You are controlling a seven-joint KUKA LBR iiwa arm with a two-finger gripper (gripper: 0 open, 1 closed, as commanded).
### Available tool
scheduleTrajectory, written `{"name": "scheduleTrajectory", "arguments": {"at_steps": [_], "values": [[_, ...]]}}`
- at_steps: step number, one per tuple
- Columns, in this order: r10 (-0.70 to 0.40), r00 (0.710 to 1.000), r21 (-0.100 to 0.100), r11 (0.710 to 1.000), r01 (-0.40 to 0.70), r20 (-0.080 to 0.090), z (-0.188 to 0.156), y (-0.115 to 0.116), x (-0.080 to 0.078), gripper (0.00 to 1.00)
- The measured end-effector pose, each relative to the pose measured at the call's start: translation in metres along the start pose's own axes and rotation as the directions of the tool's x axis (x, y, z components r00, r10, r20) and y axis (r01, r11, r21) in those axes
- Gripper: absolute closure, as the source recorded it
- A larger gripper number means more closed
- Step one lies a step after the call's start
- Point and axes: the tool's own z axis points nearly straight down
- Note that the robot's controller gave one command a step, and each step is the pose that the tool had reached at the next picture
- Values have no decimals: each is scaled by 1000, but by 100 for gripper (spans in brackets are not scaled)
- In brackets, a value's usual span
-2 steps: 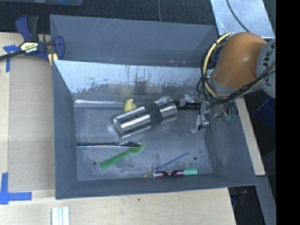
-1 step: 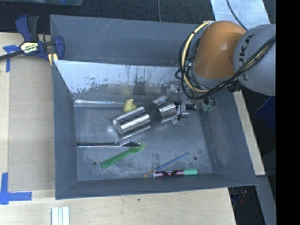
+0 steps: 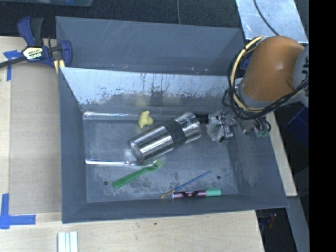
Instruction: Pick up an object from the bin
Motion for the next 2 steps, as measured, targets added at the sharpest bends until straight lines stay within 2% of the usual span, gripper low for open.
{"name": "scheduleTrajectory", "arguments": {"at_steps": [1, 2], "values": [[0, 1000, 0, 1000, 0, 0, 0, 0, 0, 100], [-70, 998, 0, 998, 70, 1, -90, -3, -3, 100]]}}
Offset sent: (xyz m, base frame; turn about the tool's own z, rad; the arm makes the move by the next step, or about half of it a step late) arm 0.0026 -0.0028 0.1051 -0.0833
